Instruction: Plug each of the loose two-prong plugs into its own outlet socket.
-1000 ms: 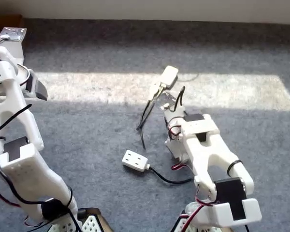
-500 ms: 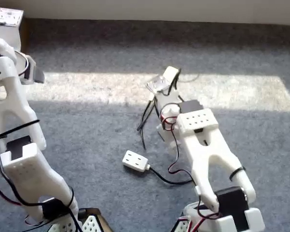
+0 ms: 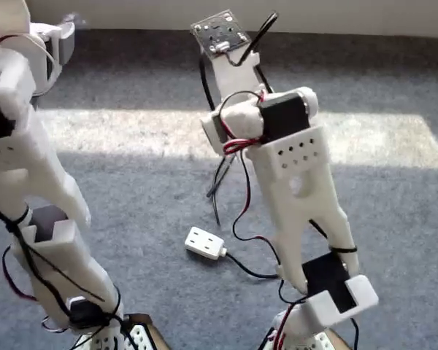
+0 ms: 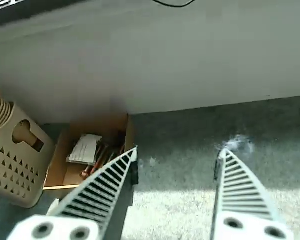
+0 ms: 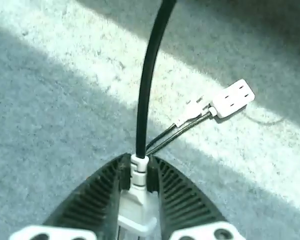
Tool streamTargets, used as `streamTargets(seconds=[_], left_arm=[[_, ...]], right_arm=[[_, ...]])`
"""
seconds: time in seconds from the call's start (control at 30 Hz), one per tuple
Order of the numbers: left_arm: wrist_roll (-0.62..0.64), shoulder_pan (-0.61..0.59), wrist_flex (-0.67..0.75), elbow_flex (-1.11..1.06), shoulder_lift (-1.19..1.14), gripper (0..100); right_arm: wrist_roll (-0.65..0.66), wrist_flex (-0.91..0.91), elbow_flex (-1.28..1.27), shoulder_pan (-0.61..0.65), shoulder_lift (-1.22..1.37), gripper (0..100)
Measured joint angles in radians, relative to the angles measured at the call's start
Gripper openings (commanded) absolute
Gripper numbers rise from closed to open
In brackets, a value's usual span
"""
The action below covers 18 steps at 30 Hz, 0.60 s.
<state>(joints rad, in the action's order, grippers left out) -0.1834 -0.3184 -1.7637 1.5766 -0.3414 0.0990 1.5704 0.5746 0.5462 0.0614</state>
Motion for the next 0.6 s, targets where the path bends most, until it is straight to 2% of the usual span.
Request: streamTargets(seconds=[0.1,0.2,0.33,0.47,0.6], left_arm=[[0.002,0.0,-0.005,-0.098,0.14,25],[-0.052,0.009,-0.005,-0.31,0.348,26],[-0.11,0.094,-0.005,-0.764,0.703,37],[-0.124,0.161,0.002,-1.278,1.071,47],[-0.127,0.173,0.149,-1.712,1.372,53]], right_arm=[[-0.011,-0.124,0.002,0.0,0.038,0.5],[-0.04,-0.249,0.002,0.0,0.044,0.5],[-0.052,-0.405,0.002,0.006,0.044,0.5],[-0.06,-0.423,0.002,0.052,0.044,0.5],[-0.06,-0.442,0.002,0.077,0.044,0.5]])
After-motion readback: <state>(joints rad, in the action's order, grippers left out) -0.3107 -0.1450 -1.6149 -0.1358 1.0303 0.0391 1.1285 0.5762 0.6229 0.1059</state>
